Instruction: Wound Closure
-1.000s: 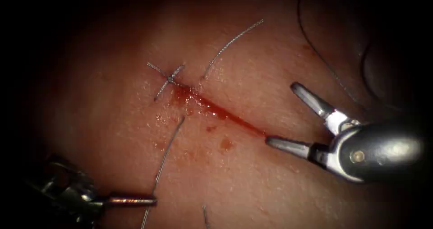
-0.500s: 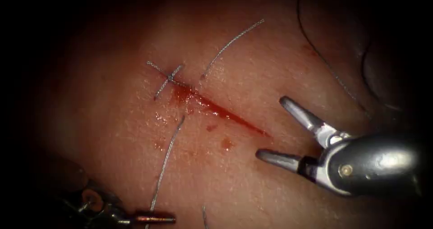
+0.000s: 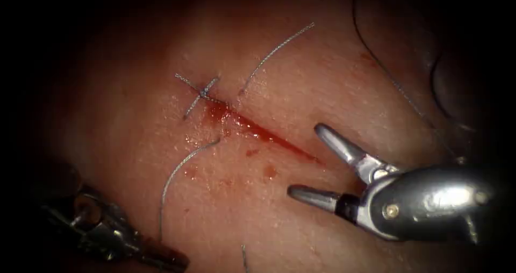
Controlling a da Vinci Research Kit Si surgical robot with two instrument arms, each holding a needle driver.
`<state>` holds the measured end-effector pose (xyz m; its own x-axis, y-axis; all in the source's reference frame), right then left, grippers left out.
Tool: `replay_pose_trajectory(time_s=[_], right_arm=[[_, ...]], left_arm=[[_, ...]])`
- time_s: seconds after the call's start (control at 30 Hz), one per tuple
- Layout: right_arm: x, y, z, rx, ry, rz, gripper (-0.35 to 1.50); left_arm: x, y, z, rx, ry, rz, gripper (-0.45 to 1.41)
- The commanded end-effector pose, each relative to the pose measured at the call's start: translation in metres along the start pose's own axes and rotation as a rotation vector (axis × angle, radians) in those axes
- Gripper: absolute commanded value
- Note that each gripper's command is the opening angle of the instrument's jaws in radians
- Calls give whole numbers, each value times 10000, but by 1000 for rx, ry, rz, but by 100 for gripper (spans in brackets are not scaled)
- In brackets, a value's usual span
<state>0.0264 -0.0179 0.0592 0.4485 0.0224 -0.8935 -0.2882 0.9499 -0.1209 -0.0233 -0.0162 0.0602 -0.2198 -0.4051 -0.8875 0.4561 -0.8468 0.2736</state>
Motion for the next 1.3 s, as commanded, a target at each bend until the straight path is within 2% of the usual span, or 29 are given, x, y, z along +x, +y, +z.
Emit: replay_pose_trajectory(time_s=[0.03,0.23,0.4,0.57,0.67,1.07,1.3], right_arm=[[-2,-6,14,9,10,1,135],[-10,-9,43,59,37,-15,131],[-24,-27,73,108,86,-50,131],[-36,-46,101,159,222,-84,128],[-41,-47,111,170,283,-97,121],[-16,-52,123,162,388,-110,105],[-13,-56,142,189,435,-161,98]], left_arm=[[-2,1,9,-1,1,-8,-45],[-9,-11,9,8,3,2,-45],[-9,-29,0,42,30,23,-45],[-8,-41,-8,45,41,41,-45],[-7,-45,-14,44,46,44,-45],[-6,-52,-23,44,53,48,-45],[0,-57,-26,45,56,48,-45]])
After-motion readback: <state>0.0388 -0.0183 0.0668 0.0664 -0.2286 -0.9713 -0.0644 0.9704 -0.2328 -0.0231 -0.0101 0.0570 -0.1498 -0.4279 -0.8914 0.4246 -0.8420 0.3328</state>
